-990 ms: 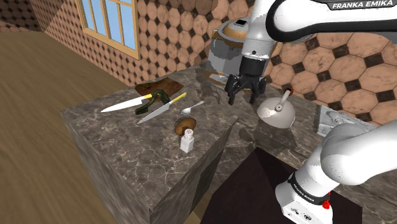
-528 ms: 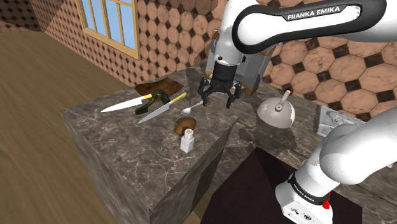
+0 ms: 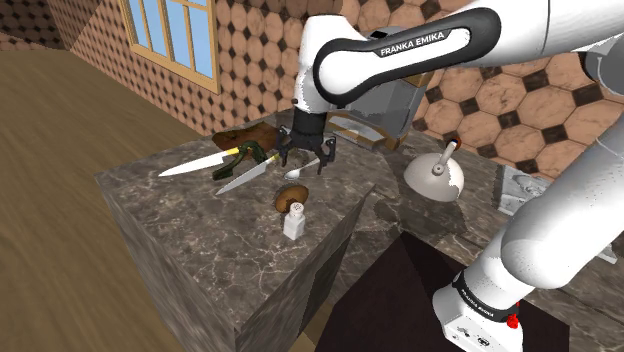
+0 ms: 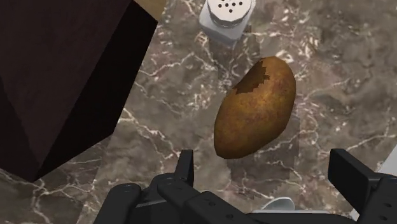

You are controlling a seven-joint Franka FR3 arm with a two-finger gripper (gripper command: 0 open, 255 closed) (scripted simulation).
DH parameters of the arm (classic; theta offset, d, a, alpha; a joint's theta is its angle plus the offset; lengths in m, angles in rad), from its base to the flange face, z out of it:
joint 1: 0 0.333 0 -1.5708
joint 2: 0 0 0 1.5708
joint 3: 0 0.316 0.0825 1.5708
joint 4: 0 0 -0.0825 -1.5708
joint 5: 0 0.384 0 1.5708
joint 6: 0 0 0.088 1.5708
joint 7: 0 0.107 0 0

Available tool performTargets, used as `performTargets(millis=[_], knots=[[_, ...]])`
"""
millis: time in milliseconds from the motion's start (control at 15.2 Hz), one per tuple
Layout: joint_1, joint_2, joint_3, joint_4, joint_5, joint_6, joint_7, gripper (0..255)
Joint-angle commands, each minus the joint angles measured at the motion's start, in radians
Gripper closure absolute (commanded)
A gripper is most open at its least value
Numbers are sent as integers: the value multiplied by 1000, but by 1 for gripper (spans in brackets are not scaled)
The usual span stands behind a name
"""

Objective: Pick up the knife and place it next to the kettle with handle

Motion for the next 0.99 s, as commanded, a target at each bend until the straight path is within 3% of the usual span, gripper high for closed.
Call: performTargets(millis=[0, 396, 792, 924], knots=[[1, 79, 9, 66, -49, 16, 103, 0], [42, 321, -20, 293, -197, 26, 369, 0], [106, 554, -93, 570, -294, -23, 571, 0], [107, 563, -96, 558, -297, -1, 573, 0]])
